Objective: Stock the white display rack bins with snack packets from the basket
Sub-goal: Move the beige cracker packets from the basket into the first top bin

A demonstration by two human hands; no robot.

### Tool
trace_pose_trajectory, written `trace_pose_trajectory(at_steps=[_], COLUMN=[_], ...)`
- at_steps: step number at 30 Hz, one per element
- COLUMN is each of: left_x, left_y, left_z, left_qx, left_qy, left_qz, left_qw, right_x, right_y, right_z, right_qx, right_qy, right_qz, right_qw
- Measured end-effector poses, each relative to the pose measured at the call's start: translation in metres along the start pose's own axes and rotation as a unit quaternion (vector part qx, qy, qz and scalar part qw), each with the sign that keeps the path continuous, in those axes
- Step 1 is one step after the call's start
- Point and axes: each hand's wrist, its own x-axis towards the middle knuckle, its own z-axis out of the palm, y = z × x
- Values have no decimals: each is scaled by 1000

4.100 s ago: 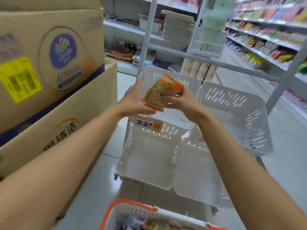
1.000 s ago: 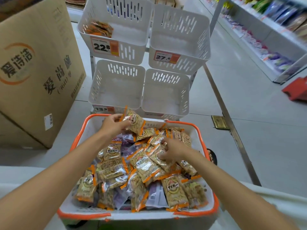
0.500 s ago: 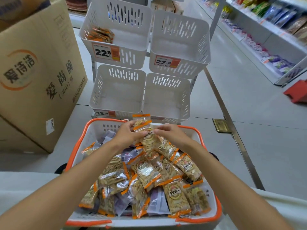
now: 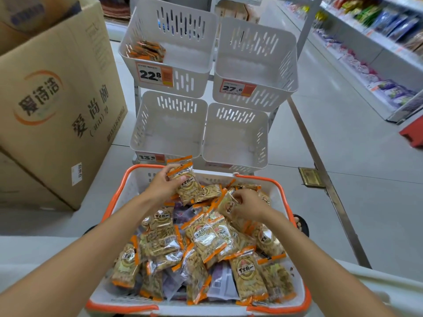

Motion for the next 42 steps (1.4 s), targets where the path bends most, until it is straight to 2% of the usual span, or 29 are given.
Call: trace_pose_trajectory(at_steps=[2, 4, 6, 7, 10, 13, 18, 21, 25, 26, 28, 32, 35, 37, 42], left_x=[1, 0, -1, 0, 1, 2, 22, 37, 63, 74, 98, 156, 201, 231, 281], left_y=[1, 7, 15, 19, 37, 60, 94, 131, 195, 210, 239, 281, 286, 284, 273], left_z=[-3, -1, 6, 11, 21, 15, -13, -31, -56, -62, -74, -97, -123, -140, -174], left_qx=[-10, -3, 4, -4, -35, -58, 107, 154, 207, 225, 261, 328, 396, 428, 395], left_qy=[1, 5, 0, -10, -64, -121, -149, -152, -157, -147, -101, 65, 188, 222, 201], left_qz=[4, 14, 15, 7, -11, -19, 49, 100, 140, 153, 183, 263, 258, 248, 204], left_qw=[1000, 1000, 1000, 1000, 997, 991, 982, 971, 955, 951, 942, 905, 861, 840, 873], right_x=[-6, -13, -14, -13, -1, 12, 36, 56, 92, 104, 132, 195, 254, 294, 388], right_y=[-14, -32, -52, -61, -78, -91, -128, -154, -188, -196, -213, -240, -247, -250, -269], right_z=[-22, -42, -49, -48, -37, -41, -73, -108, -172, -185, -207, -242, -258, -262, -250], right_qx=[151, 341, 446, 445, 365, 404, 412, 400, 405, 395, 393, 442, 439, 424, 352], right_qy=[34, 18, -21, -27, 16, 44, 40, 42, -30, -44, -17, 134, 224, 258, 318], right_qz=[-20, -49, -71, -77, -73, -61, -110, -137, -166, -179, -200, -198, -187, -193, -217], right_qw=[988, 938, 892, 892, 928, 912, 904, 905, 899, 900, 897, 864, 850, 847, 853])
